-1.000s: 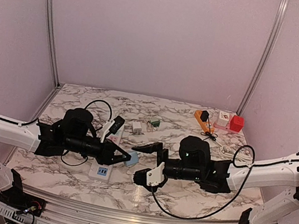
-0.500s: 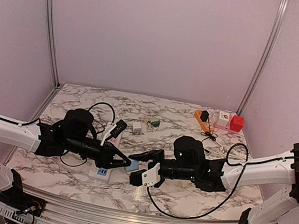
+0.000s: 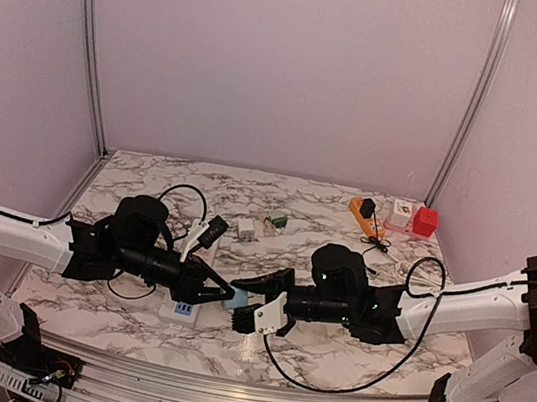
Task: Insert the plug
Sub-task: Pass from the left arm to the right, then pass from the right arm to the left, then insert the plug into the socket slot.
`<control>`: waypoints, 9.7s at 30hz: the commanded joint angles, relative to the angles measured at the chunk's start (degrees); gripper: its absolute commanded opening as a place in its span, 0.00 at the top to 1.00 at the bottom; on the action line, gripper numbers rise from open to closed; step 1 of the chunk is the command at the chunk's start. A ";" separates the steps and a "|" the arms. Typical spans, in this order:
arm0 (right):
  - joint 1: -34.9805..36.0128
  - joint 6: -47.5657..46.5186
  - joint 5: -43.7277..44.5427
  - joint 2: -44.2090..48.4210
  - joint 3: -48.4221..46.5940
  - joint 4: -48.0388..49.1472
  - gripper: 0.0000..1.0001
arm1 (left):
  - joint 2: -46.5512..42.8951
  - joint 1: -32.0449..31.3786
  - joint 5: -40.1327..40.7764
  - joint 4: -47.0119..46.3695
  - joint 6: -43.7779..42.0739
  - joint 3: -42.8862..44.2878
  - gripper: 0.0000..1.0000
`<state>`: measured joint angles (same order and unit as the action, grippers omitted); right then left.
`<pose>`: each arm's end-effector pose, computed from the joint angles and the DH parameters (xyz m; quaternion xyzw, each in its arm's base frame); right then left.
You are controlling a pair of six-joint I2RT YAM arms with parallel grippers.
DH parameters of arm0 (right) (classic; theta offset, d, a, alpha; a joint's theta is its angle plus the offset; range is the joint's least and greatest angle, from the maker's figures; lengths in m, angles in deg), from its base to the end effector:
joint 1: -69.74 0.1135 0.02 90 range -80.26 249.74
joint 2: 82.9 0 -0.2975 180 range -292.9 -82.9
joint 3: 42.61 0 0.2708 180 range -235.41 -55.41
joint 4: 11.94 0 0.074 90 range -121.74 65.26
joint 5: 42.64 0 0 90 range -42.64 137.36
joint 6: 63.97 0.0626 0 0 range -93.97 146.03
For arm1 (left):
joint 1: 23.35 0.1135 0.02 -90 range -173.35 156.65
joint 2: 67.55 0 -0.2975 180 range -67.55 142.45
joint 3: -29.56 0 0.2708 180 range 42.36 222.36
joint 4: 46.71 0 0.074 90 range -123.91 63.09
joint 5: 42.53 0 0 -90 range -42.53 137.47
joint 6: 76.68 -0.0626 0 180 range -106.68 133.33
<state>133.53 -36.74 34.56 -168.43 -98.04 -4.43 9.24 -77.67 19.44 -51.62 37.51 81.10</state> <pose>0.1447 0.3253 0.2224 -0.7663 0.3165 0.0976 0.5506 0.1617 -0.2756 0.2427 0.3406 0.7331 -0.5046 0.3033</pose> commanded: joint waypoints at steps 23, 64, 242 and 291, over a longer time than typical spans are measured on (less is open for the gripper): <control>-1.30 12.82 1.63 -0.53 -0.45 9.37 1.00 | -1.68 -0.25 3.09 -5.50 1.41 1.01 0.65; -2.84 29.74 24.74 0.09 -2.14 3.89 0.01 | 5.57 8.18 32.30 36.51 5.87 17.33 1.00; -1.04 32.30 27.74 -2.67 2.62 7.82 0.01 | 58.28 16.94 30.11 89.77 9.39 63.99 1.00; -1.04 32.79 27.64 -3.85 3.17 9.00 0.01 | 46.92 17.98 31.85 89.71 11.94 66.63 0.67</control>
<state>132.04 -4.80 61.86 -172.76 -94.56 3.16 57.87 -60.40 49.14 35.37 48.90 148.24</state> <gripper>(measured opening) 0.985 0.330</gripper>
